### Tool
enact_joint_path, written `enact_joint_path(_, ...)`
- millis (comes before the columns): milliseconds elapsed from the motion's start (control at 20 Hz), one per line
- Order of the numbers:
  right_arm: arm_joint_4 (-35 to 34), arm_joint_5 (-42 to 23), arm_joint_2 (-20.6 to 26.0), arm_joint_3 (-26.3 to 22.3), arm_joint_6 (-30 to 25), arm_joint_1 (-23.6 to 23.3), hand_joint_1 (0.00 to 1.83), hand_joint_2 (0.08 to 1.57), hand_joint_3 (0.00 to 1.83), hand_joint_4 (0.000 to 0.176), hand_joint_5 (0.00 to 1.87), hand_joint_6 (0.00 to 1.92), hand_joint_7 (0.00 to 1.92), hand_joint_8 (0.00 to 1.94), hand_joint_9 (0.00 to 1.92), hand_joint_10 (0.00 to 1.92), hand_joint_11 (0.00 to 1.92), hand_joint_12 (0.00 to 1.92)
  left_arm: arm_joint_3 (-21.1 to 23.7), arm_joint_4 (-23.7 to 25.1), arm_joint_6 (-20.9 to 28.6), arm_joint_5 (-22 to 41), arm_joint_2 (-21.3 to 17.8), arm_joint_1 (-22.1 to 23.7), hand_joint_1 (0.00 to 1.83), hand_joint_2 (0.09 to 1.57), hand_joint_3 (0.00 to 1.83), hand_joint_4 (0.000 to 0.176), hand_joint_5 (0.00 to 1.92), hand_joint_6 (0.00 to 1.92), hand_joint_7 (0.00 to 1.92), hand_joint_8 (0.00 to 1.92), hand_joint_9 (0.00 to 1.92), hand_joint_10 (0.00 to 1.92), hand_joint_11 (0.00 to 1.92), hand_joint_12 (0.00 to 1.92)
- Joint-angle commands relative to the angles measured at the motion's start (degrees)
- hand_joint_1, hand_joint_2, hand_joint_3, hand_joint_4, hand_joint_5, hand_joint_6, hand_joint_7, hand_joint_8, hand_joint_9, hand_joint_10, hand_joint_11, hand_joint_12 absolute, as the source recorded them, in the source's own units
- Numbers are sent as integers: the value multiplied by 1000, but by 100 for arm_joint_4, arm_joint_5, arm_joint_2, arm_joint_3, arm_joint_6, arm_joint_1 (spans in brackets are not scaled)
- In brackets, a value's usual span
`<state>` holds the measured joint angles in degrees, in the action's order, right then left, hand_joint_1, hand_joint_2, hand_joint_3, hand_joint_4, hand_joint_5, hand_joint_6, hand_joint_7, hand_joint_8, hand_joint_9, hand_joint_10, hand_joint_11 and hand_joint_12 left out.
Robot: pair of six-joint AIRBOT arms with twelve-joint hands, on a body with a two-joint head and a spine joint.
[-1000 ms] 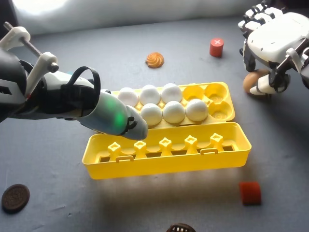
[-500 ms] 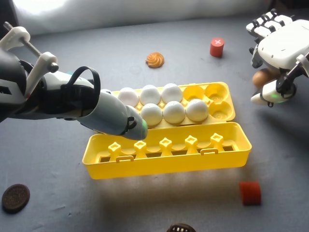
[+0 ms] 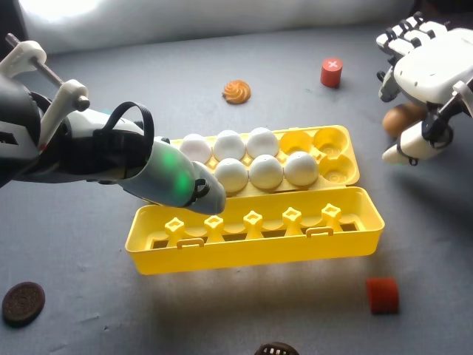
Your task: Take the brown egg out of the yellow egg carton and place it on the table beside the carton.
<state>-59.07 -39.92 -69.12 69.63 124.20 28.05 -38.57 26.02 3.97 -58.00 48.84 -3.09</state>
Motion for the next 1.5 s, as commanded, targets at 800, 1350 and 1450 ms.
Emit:
enact_joint_path(800, -437, -699, 2530, -3005, 1328, -654, 735, 866, 0, 0, 998, 25, 674, 42, 460, 41, 13, 556, -39, 268, -102, 225, 11, 122, 0, 1284, 3, 0, 16, 6, 17, 7, 0, 0, 0, 0)
enact_joint_path(1350, -1173, -817, 3579, -4337, 2155, -1129, 693, 1475, 6, 0, 1222, 1921, 1441, 1941, 1535, 1921, 1723, 1921, -43, 286, -102, 224, 11, 131, 0, 1277, 0, 0, 26, 9, 44, 14, 9, 4, 0, 0)
enact_joint_path(1450, -1172, -817, 3625, -4424, 2178, -1117, 770, 1484, 0, 0, 1356, 1921, 1572, 1941, 1643, 1921, 1825, 1921, -42, 286, -102, 223, 11, 131, 0, 1280, 2, 0, 34, 10, 38, 9, 2, 0, 0, 0)
